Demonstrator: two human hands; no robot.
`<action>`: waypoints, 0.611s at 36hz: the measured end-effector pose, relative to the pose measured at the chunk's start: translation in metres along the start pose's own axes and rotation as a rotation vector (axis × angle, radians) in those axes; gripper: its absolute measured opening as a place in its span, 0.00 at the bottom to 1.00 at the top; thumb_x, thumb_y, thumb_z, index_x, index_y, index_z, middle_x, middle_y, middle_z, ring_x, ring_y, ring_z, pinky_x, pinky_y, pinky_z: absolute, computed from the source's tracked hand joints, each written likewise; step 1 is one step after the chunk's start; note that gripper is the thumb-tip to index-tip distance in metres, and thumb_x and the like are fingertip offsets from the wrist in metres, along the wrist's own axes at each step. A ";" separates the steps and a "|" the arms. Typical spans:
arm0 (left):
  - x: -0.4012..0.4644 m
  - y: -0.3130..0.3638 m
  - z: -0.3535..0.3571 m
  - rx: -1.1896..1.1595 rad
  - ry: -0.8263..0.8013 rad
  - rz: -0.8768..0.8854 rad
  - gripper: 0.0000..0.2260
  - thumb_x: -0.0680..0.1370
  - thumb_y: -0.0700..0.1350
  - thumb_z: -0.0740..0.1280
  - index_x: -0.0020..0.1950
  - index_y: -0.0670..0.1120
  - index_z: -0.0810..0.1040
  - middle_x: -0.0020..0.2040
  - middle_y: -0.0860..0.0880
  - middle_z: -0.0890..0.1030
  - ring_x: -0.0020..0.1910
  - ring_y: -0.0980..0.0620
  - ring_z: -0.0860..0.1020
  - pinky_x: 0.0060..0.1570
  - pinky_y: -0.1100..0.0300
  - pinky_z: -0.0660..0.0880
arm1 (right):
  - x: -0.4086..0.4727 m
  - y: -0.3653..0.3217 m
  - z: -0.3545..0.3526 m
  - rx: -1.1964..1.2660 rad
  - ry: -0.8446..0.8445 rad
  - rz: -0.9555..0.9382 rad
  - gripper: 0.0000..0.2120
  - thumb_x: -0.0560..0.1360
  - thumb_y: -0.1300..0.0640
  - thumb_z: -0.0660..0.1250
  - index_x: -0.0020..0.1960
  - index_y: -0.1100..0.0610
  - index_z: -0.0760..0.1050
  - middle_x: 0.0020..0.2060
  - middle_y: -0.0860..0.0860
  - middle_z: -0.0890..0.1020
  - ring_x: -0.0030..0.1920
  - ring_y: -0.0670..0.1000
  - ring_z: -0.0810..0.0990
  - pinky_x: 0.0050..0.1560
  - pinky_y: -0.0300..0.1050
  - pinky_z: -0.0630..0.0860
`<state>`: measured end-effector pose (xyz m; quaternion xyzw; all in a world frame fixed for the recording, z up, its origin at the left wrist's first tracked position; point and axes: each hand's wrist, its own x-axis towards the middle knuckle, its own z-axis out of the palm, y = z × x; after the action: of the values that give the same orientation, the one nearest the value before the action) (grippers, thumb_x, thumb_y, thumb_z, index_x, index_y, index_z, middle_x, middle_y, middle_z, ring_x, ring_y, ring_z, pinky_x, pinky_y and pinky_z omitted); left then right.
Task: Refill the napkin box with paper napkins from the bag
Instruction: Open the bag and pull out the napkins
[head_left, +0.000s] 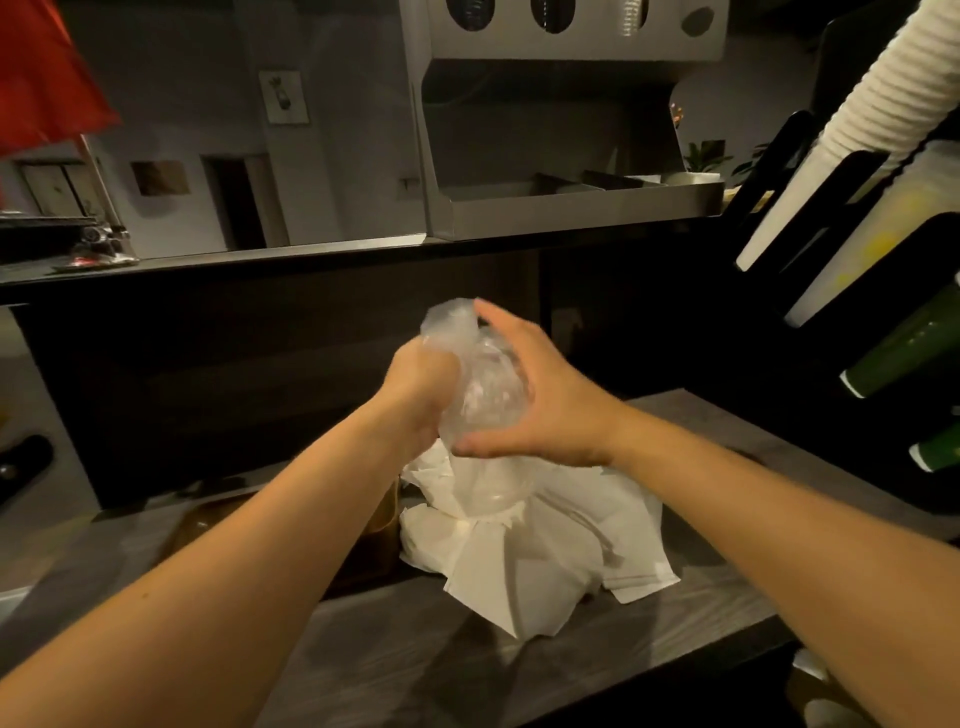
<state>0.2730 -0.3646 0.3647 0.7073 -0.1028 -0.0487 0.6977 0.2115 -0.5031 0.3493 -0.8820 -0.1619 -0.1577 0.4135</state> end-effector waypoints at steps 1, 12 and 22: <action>-0.004 0.000 0.002 -0.039 -0.059 -0.048 0.12 0.83 0.45 0.59 0.59 0.46 0.80 0.55 0.41 0.84 0.51 0.44 0.83 0.49 0.49 0.81 | 0.000 0.002 0.004 -0.046 -0.013 0.001 0.52 0.66 0.50 0.82 0.79 0.37 0.53 0.74 0.44 0.63 0.70 0.46 0.68 0.64 0.46 0.72; -0.027 -0.023 0.008 0.220 -0.465 0.447 0.28 0.75 0.40 0.76 0.70 0.55 0.67 0.57 0.61 0.81 0.58 0.61 0.80 0.54 0.63 0.79 | 0.009 -0.005 0.001 0.802 0.226 0.484 0.12 0.85 0.59 0.58 0.51 0.58 0.79 0.45 0.55 0.84 0.43 0.51 0.83 0.40 0.40 0.82; -0.014 -0.017 -0.004 0.467 -0.014 0.514 0.11 0.81 0.36 0.64 0.61 0.47 0.72 0.51 0.48 0.79 0.48 0.52 0.80 0.42 0.62 0.78 | 0.004 0.009 -0.003 0.806 0.036 0.444 0.15 0.81 0.49 0.65 0.64 0.56 0.78 0.56 0.58 0.83 0.51 0.56 0.85 0.52 0.52 0.84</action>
<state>0.2616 -0.3574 0.3465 0.7985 -0.2909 0.1484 0.5057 0.2185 -0.5105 0.3464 -0.6614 -0.0104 -0.0048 0.7500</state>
